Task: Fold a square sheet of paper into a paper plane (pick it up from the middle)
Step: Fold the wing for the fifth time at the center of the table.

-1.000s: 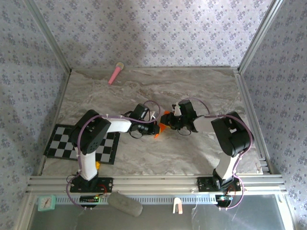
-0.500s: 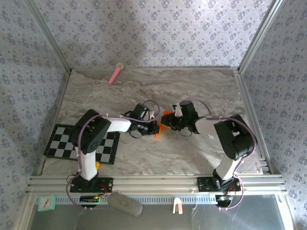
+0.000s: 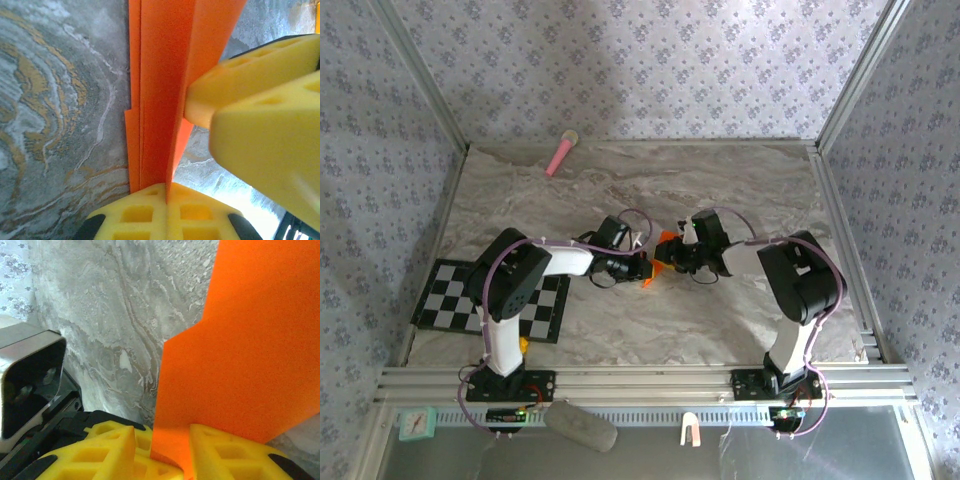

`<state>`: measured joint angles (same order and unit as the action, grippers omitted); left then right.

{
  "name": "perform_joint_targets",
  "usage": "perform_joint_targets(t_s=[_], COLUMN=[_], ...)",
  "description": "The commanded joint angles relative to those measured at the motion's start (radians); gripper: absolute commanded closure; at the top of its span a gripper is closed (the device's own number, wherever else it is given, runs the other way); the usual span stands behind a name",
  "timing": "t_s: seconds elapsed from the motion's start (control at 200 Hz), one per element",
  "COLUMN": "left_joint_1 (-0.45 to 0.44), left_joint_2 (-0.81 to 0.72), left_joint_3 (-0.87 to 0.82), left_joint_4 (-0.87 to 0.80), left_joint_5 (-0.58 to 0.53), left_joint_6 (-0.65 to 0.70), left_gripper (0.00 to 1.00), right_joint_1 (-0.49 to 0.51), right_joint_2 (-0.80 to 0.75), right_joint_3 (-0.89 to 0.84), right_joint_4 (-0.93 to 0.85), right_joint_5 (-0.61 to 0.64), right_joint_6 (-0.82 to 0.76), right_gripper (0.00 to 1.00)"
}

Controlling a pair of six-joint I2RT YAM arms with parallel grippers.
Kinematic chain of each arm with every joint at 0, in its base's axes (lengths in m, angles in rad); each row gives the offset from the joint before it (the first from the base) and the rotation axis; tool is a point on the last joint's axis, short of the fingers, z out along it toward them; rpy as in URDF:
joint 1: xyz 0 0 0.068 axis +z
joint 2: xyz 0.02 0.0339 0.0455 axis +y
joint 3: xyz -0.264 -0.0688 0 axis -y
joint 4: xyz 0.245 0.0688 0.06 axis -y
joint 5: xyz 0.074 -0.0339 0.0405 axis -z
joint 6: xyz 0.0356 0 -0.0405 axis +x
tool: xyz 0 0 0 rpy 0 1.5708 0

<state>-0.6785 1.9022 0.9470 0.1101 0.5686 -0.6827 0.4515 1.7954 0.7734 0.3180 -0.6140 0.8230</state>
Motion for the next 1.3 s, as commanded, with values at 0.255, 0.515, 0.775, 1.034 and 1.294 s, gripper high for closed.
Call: perform_joint_targets(t_s=[0.255,0.515,0.775,1.034,1.294], left_joint_1=[0.004,0.004,0.004,0.006,0.005], left_joint_2=[0.031,0.011,-0.029,-0.067,-0.075], left_joint_3=[-0.029,-0.050,-0.074,-0.093,-0.096], left_joint_4=[-0.050,-0.055,-0.080,-0.107,-0.124], left_joint_5=[-0.025,-0.026,-0.032,-0.037,-0.037], left_joint_6=[-0.006,-0.012,-0.017,-0.027,-0.033], left_gripper=[0.91,0.86,0.84,0.84,0.85], right_joint_1=[-0.007,-0.005,-0.004,-0.003,0.005], right_joint_2=[0.032,0.050,0.054,0.050,0.057], right_joint_3=[0.033,0.053,0.070,0.088,0.112], right_joint_4=[-0.084,-0.119,-0.144,-0.165,-0.215], right_joint_5=[0.051,0.060,0.057,0.044,0.046], right_joint_6=[0.001,-0.005,-0.017,-0.028,-0.049], right_gripper=[0.64,0.62,0.62,0.62,0.62])
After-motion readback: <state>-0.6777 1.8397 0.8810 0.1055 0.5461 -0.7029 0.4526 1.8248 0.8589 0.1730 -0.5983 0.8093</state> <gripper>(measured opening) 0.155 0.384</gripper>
